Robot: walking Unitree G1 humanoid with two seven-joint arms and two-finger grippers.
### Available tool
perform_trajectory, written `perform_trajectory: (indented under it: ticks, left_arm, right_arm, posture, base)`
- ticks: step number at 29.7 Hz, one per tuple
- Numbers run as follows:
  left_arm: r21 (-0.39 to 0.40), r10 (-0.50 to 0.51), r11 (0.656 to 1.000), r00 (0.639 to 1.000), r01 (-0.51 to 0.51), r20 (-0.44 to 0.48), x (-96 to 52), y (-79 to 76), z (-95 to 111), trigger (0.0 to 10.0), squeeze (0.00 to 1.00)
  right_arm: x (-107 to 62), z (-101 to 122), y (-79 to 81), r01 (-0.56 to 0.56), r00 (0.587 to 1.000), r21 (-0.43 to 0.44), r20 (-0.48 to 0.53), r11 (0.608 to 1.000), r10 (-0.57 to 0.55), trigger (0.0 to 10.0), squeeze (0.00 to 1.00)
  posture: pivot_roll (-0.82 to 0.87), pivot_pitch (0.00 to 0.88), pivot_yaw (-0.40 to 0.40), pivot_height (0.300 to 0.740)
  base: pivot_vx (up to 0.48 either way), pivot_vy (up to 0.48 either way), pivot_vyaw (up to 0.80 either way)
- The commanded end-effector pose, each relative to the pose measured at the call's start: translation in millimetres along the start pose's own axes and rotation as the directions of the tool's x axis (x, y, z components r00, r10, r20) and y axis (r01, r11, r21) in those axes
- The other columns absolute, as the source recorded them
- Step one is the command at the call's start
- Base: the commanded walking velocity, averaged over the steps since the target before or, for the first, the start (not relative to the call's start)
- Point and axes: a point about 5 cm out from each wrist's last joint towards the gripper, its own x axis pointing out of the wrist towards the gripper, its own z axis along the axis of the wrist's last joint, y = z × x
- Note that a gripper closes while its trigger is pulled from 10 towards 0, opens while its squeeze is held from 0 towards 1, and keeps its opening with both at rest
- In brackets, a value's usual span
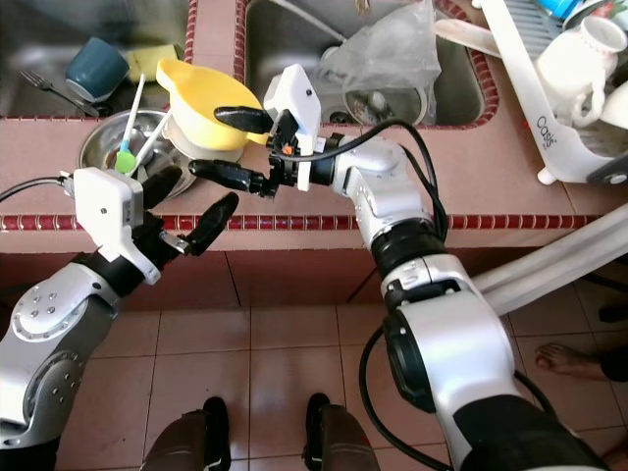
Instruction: Kitchen organization
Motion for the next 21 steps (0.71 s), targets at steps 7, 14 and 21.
perform_trajectory:
  ticks: [7,14,21]
  left_arm:
    - [-0.003,0.002,1.0,1.0,-0.002,0.006,-6.1,-3.8,4,10.0,0.0]
    - [-0.006,0.007,1.0,1.0,-0.007,0.003,-7.7,-3.3,6,10.0,0.0]
    - [-0.01,0.011,1.0,1.0,-0.011,-0.003,-8.6,-2.7,6,10.0,0.0]
  right_arm:
    - [-13.3,-5,-9.8,0.075,0.996,0.041,-0.057,0.996,-0.072,10.0,0.0]
    - [-20.5,-11,-13.1,0.124,0.989,0.086,-0.086,0.989,-0.117,8.2,0.0]
    - [-23.9,-14,-12.6,0.112,0.991,0.106,-0.091,0.988,-0.103,0.0,0.0]
  posture:
    - [0.08,0.367,-0.113,0.74]
    - [0.08,0.375,-0.11,0.74]
    - [0.08,0.385,-0.104,0.74]
  base:
    - [0.0,0.0,0.0]
    - [0.0,0.0,0.0]
    - [0.0,0.0,0.0]
